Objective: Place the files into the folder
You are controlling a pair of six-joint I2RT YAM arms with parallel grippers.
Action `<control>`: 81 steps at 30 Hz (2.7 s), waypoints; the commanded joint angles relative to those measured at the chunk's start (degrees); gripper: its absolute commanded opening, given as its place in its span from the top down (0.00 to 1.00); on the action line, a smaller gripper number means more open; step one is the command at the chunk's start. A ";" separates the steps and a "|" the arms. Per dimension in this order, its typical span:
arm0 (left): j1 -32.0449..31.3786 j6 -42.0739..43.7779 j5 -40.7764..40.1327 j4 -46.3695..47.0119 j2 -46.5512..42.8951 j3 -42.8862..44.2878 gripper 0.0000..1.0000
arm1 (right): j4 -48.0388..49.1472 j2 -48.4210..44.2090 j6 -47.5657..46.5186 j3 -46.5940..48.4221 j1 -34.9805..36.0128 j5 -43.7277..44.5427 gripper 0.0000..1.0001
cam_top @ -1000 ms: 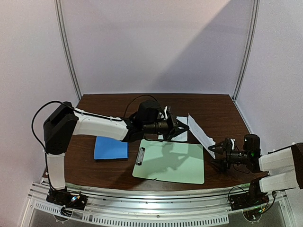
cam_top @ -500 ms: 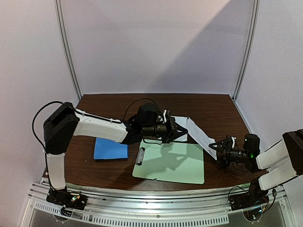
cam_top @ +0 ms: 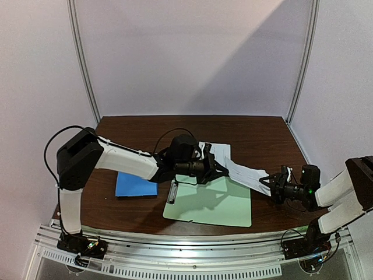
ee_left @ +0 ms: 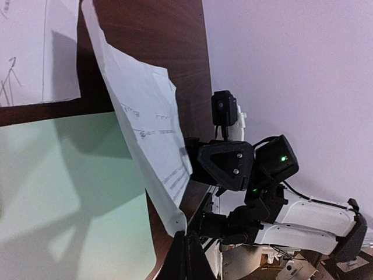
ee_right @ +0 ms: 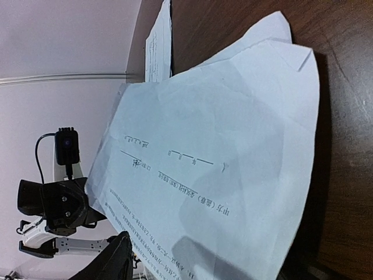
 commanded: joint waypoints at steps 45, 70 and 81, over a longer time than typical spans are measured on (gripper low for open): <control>-0.30 39.56 -33.52 -44.05 -15.78 -2.01 0.15 | -36.88 -4.11 -23.53 10.72 -2.04 6.69 1.00; -0.04 42.97 -37.77 -57.87 -11.38 -3.36 0.49 | -50.33 -15.97 -26.77 17.44 2.81 15.34 1.00; -0.34 40.59 -35.02 -58.76 -11.06 -3.14 0.56 | -49.59 -15.17 -27.03 16.81 2.87 15.61 1.00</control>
